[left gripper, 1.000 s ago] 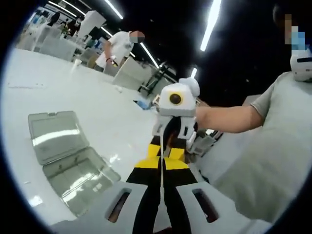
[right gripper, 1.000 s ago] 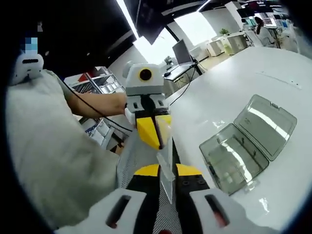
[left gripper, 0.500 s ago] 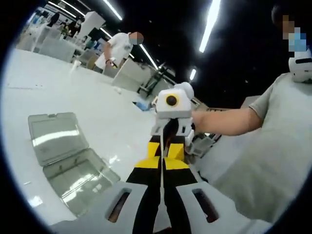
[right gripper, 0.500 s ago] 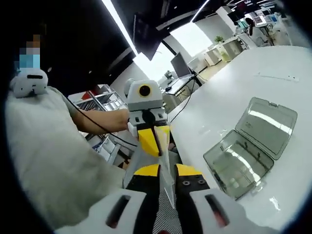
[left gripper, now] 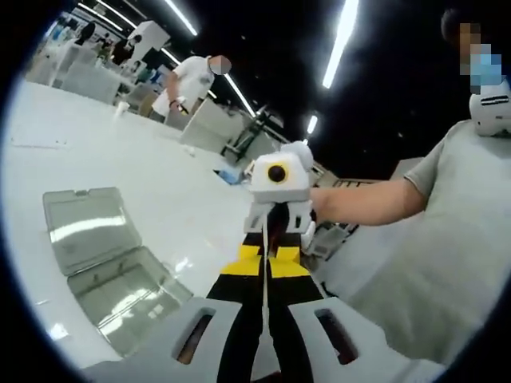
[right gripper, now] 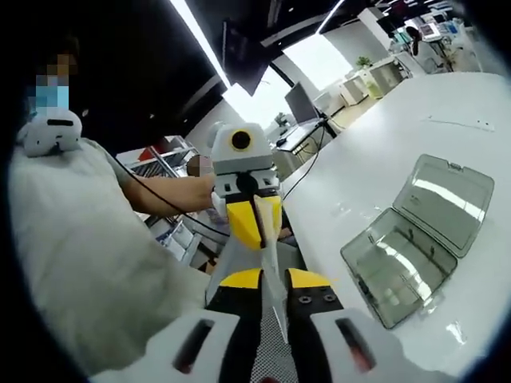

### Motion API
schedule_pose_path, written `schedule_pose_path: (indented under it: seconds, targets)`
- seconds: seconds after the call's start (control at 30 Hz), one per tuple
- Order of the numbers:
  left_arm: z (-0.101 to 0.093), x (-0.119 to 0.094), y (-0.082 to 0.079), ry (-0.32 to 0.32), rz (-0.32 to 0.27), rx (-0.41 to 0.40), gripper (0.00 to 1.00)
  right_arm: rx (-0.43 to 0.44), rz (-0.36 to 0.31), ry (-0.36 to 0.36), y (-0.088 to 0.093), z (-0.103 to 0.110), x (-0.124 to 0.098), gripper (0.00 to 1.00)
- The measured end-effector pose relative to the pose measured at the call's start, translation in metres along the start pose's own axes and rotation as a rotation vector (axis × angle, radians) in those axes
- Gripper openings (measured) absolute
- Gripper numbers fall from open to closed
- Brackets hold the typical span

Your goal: Insert the divider into the dual guide fixture by aligning both edges with the guide slots and pushing it downward to the bottom, including one-sided entry, uneven engagement, binding, and posture correction.

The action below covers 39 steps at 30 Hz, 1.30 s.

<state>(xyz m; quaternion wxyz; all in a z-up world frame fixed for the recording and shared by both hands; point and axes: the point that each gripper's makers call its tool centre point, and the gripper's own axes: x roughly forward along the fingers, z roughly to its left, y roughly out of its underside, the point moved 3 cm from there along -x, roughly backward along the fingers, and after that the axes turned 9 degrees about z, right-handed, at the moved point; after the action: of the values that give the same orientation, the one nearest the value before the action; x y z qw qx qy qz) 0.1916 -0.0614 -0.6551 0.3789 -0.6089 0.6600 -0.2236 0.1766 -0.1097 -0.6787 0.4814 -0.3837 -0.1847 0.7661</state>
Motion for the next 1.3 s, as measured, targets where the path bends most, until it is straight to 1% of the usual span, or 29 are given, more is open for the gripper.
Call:
schedule_pose_path:
  seconds: [0.3,0.5,0.53,0.6,0.87,1.2,1.3]
  targets:
    - [-0.001,-0.001,-0.001,0.000,-0.006,0.001,0.00,0.031,-0.024,-0.009,-0.001,0.001,-0.001,0.06]
    - [-0.003,-0.001,-0.002,0.006,-0.012,0.000,0.00,0.044,-0.035,-0.033,-0.001,0.004,-0.002,0.05]
    - [-0.003,-0.001,-0.001,0.009,-0.012,0.001,0.00,0.057,-0.040,-0.048,-0.001,0.006,-0.003,0.06]
    - [-0.004,-0.001,-0.001,0.013,-0.013,0.001,0.00,0.049,-0.042,-0.053,-0.001,0.007,-0.003,0.05]
    - [-0.006,-0.001,-0.002,0.014,-0.021,0.001,0.00,0.065,-0.052,-0.068,-0.001,0.008,-0.001,0.04]
    - [-0.007,-0.002,-0.005,0.018,-0.044,-0.005,0.00,0.082,-0.094,-0.099,-0.004,0.010,-0.004,0.02]
    - [-0.008,-0.002,-0.006,0.026,-0.046,-0.007,0.00,0.105,-0.098,-0.114,-0.005,0.011,-0.005,0.01]
